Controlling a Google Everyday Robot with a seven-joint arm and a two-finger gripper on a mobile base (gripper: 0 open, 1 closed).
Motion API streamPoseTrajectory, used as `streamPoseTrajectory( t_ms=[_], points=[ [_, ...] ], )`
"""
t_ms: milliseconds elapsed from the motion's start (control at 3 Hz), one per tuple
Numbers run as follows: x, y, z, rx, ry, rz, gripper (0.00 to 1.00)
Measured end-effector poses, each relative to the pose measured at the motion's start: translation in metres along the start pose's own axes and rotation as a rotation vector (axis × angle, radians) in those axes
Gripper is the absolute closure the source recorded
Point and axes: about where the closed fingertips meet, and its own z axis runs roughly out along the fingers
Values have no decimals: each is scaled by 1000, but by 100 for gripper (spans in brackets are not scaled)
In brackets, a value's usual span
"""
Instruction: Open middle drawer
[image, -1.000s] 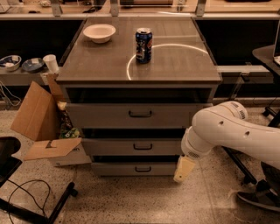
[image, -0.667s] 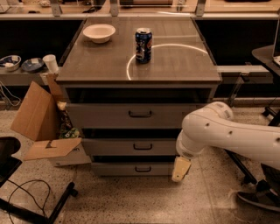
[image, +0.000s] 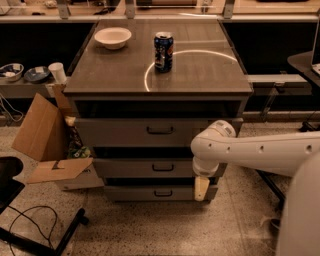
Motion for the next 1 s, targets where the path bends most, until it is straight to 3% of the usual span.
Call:
streamPoseTrajectory(
  t_ms=[333,1000],
  points=[
    [4,-15,51,-26,47,-33,0],
    [-9,-28,94,-52,19,-40,0]
  ],
)
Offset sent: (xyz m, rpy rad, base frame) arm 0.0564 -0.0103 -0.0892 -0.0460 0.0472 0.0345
